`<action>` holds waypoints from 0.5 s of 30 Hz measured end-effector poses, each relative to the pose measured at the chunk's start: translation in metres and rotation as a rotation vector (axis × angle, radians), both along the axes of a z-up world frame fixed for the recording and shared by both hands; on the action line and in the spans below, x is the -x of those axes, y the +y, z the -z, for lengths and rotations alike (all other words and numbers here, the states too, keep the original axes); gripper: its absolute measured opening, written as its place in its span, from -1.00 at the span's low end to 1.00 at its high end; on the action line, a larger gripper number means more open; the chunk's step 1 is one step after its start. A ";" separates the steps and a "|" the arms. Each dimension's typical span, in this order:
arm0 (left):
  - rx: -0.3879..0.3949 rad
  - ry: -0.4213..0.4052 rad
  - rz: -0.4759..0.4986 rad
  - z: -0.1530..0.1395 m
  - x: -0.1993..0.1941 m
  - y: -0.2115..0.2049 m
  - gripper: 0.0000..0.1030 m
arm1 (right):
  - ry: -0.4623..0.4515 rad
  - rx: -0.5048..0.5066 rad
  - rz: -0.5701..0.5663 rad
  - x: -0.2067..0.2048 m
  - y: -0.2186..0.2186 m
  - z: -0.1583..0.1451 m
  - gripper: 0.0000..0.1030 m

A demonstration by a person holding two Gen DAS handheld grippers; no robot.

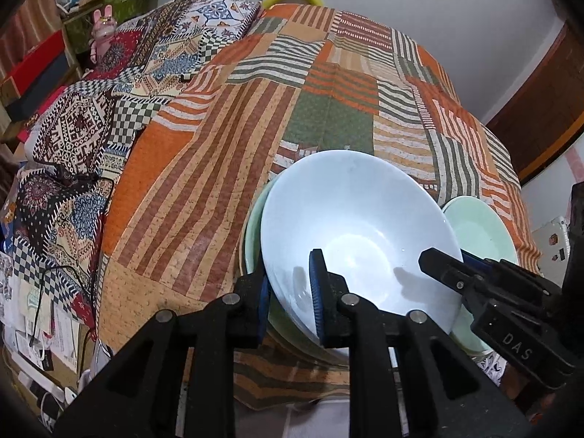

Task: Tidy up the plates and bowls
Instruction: 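Lower the white bowl into the green bowl with both tools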

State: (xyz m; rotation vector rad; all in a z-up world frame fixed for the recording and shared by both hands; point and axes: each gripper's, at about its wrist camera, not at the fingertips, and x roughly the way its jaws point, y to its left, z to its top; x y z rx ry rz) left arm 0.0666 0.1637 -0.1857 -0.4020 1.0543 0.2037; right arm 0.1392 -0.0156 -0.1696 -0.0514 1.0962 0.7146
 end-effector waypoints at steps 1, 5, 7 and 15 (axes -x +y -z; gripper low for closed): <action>0.001 0.002 -0.001 0.000 0.000 0.000 -0.61 | 0.002 0.003 -0.002 0.000 0.000 0.000 -0.56; -0.014 0.013 0.007 -0.002 -0.001 -0.002 -0.61 | -0.002 0.028 -0.020 0.001 0.003 -0.001 -0.56; -0.028 0.017 0.016 -0.003 -0.001 -0.004 -0.60 | -0.020 0.053 -0.030 0.002 0.005 -0.003 -0.56; -0.056 0.016 0.025 -0.008 -0.003 -0.007 -0.52 | -0.169 0.060 -0.019 0.010 -0.003 -0.027 -0.14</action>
